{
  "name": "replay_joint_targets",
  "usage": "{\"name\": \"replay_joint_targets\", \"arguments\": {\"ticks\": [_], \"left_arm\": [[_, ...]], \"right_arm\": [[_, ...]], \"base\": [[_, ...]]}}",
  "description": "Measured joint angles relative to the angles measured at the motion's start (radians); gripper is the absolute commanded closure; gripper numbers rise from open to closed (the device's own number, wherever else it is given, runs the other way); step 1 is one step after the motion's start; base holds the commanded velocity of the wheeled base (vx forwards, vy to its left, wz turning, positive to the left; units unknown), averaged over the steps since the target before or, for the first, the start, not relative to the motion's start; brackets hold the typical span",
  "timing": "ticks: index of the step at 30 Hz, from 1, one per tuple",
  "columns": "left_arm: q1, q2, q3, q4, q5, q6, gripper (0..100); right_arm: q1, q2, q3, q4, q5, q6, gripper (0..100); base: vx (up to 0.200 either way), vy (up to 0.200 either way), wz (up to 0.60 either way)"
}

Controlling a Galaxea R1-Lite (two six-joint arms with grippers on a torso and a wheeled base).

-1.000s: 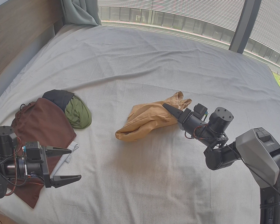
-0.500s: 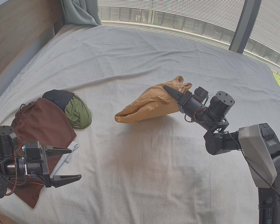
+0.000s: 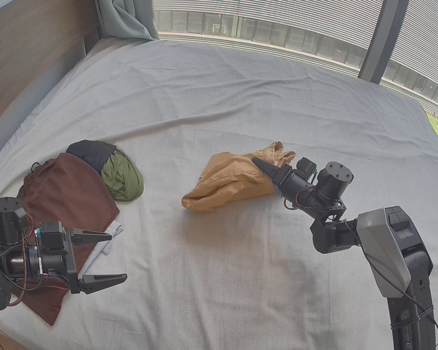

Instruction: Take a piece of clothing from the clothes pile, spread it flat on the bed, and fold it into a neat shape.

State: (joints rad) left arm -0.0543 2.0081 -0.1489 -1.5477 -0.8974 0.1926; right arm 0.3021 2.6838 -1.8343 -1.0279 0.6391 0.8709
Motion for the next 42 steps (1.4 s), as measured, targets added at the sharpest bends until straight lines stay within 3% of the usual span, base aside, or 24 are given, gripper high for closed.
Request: {"name": "replay_joint_targets", "arguments": {"ticks": [14,38,39,42], "left_arm": [[0.0,0.002,0.003,0.0,0.0,0.0,0],[-0.002,-0.005,0.0,0.0,0.0,0.001,0],[-0.002,-0.005,0.0,0.0,0.0,0.0,0],[-0.001,-0.006,-0.001,0.0,0.0,0.0,0]], "right_arm": [[-0.04,-0.029,0.308,-0.127,0.0,-0.027,100],[-0.056,-0.039,0.51,-0.273,-0.012,-0.052,100],[-0.056,-0.038,0.512,-0.273,-0.013,-0.052,0],[-0.056,-0.034,0.514,-0.273,-0.014,-0.052,0]], "base": [[0.0,0.0,0.0],[0.0,0.0,0.0],[0.0,0.0,0.0],[0.0,0.0,0.0]]}}
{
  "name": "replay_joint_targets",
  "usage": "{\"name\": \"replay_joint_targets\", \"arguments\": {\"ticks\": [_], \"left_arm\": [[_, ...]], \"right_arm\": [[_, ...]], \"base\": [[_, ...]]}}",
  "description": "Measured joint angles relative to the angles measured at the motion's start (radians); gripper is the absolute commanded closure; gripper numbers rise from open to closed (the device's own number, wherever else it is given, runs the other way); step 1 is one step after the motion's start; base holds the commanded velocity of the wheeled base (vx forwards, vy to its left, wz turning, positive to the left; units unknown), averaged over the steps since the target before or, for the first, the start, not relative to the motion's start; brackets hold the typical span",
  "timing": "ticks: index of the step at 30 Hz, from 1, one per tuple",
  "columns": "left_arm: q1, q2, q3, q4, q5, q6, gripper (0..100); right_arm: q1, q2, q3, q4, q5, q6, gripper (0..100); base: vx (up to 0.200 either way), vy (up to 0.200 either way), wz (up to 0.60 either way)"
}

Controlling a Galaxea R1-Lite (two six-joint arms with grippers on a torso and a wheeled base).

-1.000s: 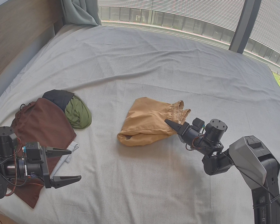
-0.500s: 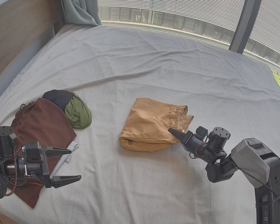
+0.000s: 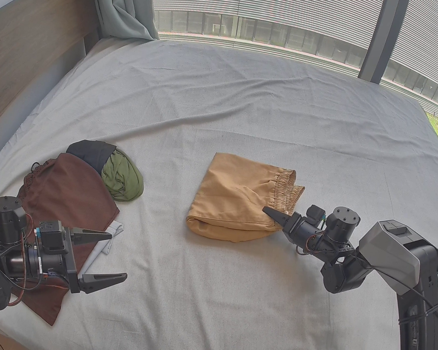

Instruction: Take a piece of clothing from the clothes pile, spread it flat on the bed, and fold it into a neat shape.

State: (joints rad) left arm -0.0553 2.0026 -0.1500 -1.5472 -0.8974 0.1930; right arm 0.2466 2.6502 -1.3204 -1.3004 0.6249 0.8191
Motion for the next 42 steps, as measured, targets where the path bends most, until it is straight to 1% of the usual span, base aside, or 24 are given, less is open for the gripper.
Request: {"name": "replay_joint_targets", "arguments": {"ticks": [5,11,20,24,27,31,34,38,42], "left_arm": [[0.0,-0.001,0.0,0.0,0.0,0.0,0],[-0.001,-0.004,-0.003,0.0,0.0,0.0,0],[-0.001,-0.013,-0.007,-0.001,0.0,-0.003,0],[0.001,-0.014,-0.008,-0.001,0.0,-0.003,0],[0.001,-0.014,-0.009,-0.001,0.0,-0.003,0],[0.001,-0.013,-0.01,-0.001,0.0,-0.004,0],[0.0,-0.013,-0.011,-0.001,0.0,-0.004,0],[0.0,-0.013,-0.013,-0.001,0.0,-0.004,0],[0.0,-0.013,-0.014,0.0,0.0,-0.004,0]], "right_arm": [[-0.001,0.001,0.01,-0.002,-0.001,-0.017,0],[-0.007,-0.013,0.084,0.004,0.001,-0.101,0],[0.0,-0.068,0.267,0.002,0.002,-0.178,0],[0.013,-0.103,0.367,0.0,0.001,-0.222,0],[0.033,-0.141,0.436,-0.001,0.001,-0.237,0],[0.075,-0.203,0.492,-0.019,0.007,-0.239,0],[0.096,-0.249,0.497,-0.031,0.011,-0.218,0],[0.111,-0.298,0.448,-0.028,0.012,-0.156,0],[0.113,-0.323,0.378,-0.027,0.012,-0.127,0]], "base": [[0.0,0.0,0.0],[0.0,0.0,0.0],[0.0,0.0,0.0],[0.0,0.0,0.0],[0.0,0.0,0.0],[0.0,0.0,0.0],[0.0,0.0,0.0],[0.0,0.0,0.0],[0.0,0.0,0.0]]}}
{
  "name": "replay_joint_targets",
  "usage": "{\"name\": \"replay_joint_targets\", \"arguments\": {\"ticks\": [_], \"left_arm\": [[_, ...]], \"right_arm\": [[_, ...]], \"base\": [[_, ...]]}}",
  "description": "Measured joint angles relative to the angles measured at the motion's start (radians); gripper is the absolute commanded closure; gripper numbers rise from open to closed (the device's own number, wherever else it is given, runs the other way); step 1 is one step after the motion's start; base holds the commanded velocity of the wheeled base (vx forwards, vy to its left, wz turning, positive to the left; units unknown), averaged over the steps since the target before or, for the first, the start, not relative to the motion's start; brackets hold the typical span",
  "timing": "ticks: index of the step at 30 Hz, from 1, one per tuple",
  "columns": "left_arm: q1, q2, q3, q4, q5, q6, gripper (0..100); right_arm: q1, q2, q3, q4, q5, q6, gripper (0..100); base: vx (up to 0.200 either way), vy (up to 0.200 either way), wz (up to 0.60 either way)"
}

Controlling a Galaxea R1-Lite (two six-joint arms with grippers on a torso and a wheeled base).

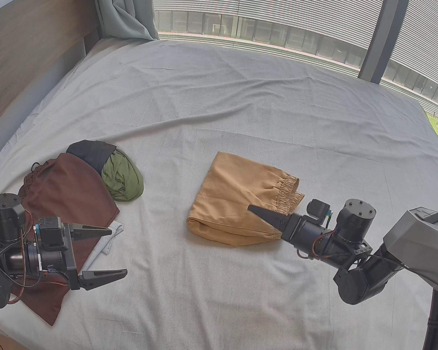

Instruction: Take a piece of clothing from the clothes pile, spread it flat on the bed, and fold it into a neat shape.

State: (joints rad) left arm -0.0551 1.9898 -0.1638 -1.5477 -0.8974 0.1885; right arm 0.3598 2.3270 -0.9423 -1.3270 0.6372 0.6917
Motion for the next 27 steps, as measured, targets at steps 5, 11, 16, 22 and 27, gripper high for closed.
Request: {"name": "replay_joint_targets", "arguments": {"ticks": [5,11,16,22,27], "left_arm": [[0.0,0.002,-0.001,0.0,0.0,0.0,0],[0.002,0.004,0.001,0.0,-0.003,0.0,0],[0.004,0.006,0.003,0.0,-0.004,0.0,0],[0.007,0.01,0.004,0.0,-0.004,0.0,0],[0.007,0.013,0.006,0.0,-0.005,-0.001,0]], "right_arm": [[-0.003,0.0,-0.103,0.028,-0.002,0.03,0],[-0.019,0.044,-0.273,0.101,-0.008,0.046,0],[-0.049,0.116,-0.423,0.173,-0.012,0.054,0],[-0.092,0.217,-0.528,0.228,-0.021,0.05,0],[-0.109,0.279,-0.548,0.23,-0.028,0.04,0]], "base": [[0.0,0.0,0.0],[0.0,0.0,0.0],[0.0,0.0,0.0],[0.0,0.0,0.0],[0.0,0.0,0.0]]}}
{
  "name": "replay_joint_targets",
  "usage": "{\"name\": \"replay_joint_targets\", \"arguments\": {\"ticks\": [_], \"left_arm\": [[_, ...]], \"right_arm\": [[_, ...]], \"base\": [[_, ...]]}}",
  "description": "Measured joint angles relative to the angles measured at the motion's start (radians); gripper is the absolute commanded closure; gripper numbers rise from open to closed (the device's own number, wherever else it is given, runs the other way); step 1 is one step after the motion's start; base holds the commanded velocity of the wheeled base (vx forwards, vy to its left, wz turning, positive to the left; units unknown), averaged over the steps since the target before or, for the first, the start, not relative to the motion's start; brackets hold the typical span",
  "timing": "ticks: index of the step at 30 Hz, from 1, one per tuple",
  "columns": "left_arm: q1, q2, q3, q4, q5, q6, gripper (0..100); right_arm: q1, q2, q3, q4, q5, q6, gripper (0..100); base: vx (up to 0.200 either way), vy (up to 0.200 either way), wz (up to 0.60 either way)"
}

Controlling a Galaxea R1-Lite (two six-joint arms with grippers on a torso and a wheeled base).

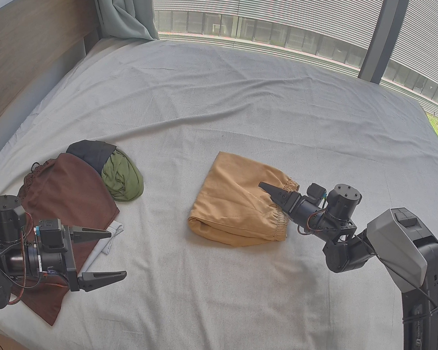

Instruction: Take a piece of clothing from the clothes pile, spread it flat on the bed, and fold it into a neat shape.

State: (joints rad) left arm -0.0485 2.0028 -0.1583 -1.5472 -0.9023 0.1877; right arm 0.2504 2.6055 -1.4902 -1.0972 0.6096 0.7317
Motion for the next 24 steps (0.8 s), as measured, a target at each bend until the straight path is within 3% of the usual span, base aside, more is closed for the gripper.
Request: {"name": "replay_joint_targets", "arguments": {"ticks": [13,24], "left_arm": [[-0.001,0.001,0.0,0.0,0.0,0.0,0],[-0.009,-0.002,-0.004,-0.001,-0.003,-0.007,0]], "right_arm": [[-0.007,0.059,0.011,-0.006,-0.006,-0.05,0],[0.015,-0.05,0.118,-0.015,-0.023,-0.053,0]], "base": [[0.0,0.0,0.0],[0.0,0.0,0.0]]}}
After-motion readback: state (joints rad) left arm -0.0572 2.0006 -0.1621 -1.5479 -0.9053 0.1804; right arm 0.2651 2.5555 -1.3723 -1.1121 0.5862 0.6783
